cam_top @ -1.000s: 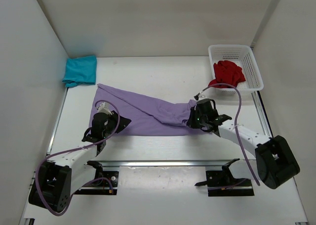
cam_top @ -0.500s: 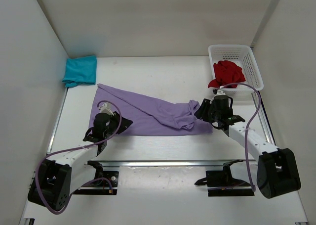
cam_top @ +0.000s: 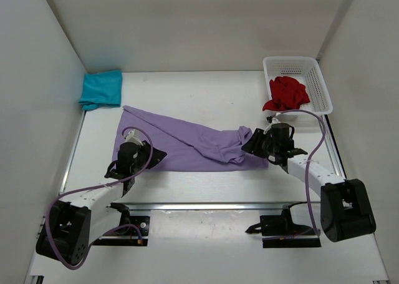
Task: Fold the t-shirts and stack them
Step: Grap the side of the flattened tshirt furthest away from the robot with both arms
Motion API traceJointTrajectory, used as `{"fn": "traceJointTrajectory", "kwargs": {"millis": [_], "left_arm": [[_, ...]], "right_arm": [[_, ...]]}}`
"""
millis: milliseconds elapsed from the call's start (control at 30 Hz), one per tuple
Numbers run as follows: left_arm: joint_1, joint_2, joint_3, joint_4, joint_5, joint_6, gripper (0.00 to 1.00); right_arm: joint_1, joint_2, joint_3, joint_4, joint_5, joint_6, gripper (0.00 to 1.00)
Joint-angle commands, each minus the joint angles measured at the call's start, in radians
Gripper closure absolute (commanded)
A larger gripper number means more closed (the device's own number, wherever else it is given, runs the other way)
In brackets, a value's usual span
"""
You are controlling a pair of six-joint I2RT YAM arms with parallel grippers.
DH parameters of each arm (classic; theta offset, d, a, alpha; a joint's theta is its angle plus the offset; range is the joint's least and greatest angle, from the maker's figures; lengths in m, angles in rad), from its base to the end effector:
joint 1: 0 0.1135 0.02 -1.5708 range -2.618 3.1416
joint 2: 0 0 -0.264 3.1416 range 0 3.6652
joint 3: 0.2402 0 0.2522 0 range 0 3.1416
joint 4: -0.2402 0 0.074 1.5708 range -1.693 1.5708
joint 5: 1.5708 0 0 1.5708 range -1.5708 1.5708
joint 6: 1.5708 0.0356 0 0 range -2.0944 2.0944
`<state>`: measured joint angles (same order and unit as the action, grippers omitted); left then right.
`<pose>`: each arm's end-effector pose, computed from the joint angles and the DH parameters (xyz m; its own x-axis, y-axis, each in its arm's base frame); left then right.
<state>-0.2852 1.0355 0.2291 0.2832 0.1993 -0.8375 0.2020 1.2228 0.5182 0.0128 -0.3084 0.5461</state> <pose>0.1827 -0.0609 0.1509 -0.6481 -0.5689 -0.5063 -0.0615 0.7017 -0.7098 0.2316 0.0584 0.1799 -0.7523 0.3511 -0.5575 -0.0345 0.8241 0.5654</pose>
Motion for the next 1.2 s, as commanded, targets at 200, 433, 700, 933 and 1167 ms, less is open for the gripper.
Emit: {"fn": "traceJointTrajectory", "kwargs": {"millis": [200,433,700,933,1167], "left_arm": [[-0.008,-0.014,0.019,-0.001,-0.003,0.005,0.77],[0.004,-0.003,0.048,-0.016,-0.001,0.012,0.77],[0.204,0.199,0.405,-0.225,-0.099,0.115,0.75],[0.316,0.581,0.761,-0.349,-0.257,0.192,0.72],[0.415,0.843,0.980,-0.401,-0.245,0.094,0.66]], "right_arm": [[0.005,0.007,-0.012,0.069,-0.034,-0.006,0.79],[0.023,0.011,0.008,0.081,0.011,0.012,1.00],[-0.003,0.139,0.267,0.105,-0.008,0.041,1.00],[-0.012,0.267,0.422,0.130,-0.070,0.049,1.00],[-0.042,0.311,0.505,0.147,-0.109,0.051,1.00]]}}
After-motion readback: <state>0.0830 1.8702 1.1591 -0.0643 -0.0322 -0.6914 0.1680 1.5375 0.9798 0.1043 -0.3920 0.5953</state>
